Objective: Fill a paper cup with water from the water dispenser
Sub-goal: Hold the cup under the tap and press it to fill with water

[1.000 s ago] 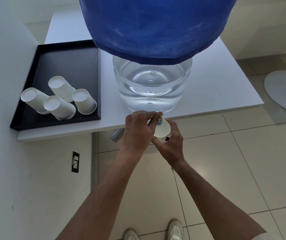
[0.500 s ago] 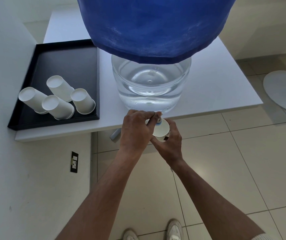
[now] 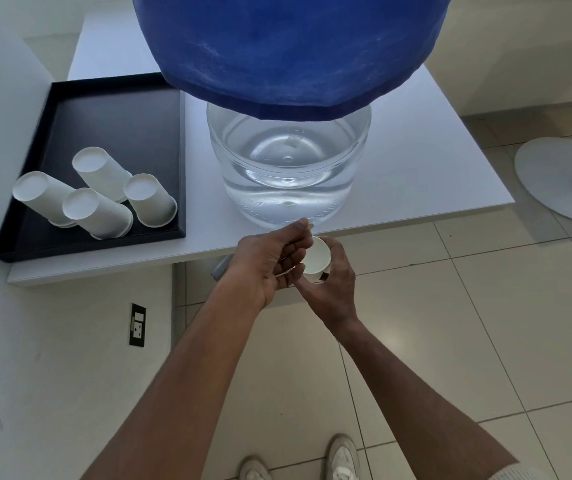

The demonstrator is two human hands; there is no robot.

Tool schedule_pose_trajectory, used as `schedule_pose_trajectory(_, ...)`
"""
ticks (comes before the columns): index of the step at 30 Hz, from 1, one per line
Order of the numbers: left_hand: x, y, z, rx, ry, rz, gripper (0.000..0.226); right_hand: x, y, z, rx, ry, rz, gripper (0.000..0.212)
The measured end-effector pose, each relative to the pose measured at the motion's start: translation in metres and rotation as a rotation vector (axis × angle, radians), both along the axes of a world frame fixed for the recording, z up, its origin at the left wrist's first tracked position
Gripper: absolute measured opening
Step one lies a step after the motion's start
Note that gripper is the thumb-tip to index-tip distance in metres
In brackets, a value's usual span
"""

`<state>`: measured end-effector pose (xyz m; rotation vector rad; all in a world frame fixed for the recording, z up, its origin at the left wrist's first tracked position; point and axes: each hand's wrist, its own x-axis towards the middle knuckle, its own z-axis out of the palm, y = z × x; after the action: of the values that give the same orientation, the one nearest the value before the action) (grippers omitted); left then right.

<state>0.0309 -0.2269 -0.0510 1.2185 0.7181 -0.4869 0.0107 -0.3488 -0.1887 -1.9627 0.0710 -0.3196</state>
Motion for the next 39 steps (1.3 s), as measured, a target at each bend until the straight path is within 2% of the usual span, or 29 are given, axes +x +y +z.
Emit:
schedule_pose_trajectory(3,0.001,-0.002,-0.002,-0.137,0.046,0.042,0.03,0.001,0.001,-0.001,-0.011,-0.001,0.006,0.059)
schedule_pose_trajectory(6,0.004,-0.002,-0.004,-0.183,0.041,0.058,0.026,0.003,0.001,-0.002,-0.018,0.006,0.016,0.06)
schedule_pose_trajectory(11,-0.004,-0.002,-0.012,-0.058,-0.013,-0.011,0.014,0.003,0.0,0.004,-0.008,0.006,0.021,0.062)
schedule_pose_trajectory(13,-0.011,-0.002,-0.022,-0.011,-0.048,-0.035,0.013,0.003,0.0,0.005,0.011,0.004,0.025,0.056)
schedule_pose_trajectory(18,-0.019,0.001,-0.036,-0.005,-0.115,0.005,0.014,0.004,-0.003,0.0,0.019,-0.002,0.041,0.053)
schedule_pose_trajectory(29,-0.022,-0.002,-0.038,-0.1,-0.085,0.11,0.029,0.002,-0.009,-0.003,0.03,0.029,0.029,0.056)
schedule_pose_trajectory(39,-0.024,-0.004,-0.042,-0.086,-0.106,0.137,0.029,-0.001,-0.012,-0.002,0.024,0.031,0.029,0.06)
